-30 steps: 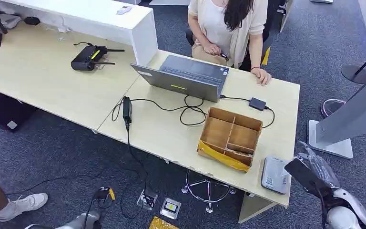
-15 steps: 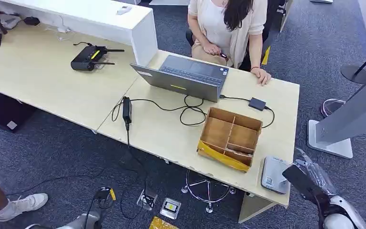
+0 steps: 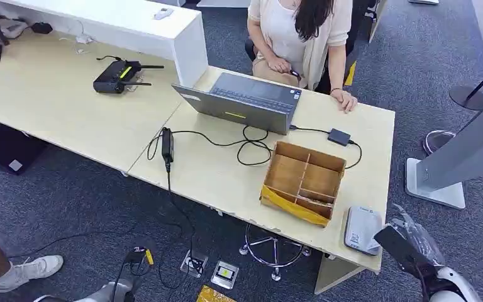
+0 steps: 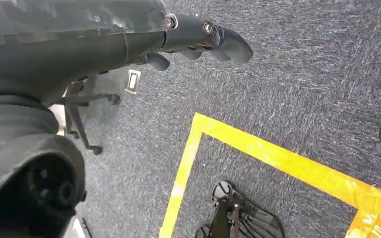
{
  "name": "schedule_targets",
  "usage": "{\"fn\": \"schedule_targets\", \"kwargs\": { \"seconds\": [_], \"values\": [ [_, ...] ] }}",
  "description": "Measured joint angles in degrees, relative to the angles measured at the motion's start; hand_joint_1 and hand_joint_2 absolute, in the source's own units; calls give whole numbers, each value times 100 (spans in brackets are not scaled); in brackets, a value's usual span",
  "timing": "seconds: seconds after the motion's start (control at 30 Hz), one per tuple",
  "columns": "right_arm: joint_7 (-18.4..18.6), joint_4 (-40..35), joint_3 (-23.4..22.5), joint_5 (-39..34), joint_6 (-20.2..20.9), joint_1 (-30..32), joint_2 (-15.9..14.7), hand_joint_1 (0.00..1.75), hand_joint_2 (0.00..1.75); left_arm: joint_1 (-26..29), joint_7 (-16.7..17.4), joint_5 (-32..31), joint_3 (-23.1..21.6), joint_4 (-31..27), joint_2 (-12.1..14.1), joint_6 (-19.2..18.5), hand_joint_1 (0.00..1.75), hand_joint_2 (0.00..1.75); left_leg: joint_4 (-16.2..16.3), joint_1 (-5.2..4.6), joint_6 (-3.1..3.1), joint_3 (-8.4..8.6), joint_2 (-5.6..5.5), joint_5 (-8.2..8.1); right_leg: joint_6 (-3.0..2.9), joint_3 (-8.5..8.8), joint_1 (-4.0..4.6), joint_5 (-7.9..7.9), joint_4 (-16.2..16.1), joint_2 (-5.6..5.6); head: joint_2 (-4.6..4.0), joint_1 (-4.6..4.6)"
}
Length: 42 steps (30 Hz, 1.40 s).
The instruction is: Pass the card to the sensor for recognition and then transmit it.
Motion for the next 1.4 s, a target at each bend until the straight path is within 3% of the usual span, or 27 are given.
{"fn": "schedule_targets", "kwargs": {
  "seconds": [1.0,1.4],
  "values": [
    [-68,0,0,98,4,-140,33,175,175,0,24,52,-9,0,0,11,0,0,0,0,0,-2,0,0,0,1,0,0,1,-1,0,-2],
    [-111,0,2,319,-122,-471,39,175,175,0,24,55,-9,0,2,7,0,0,0,0,0,-2,0,0,0,2,0,1,2,-1,0,0]
  ]
}}
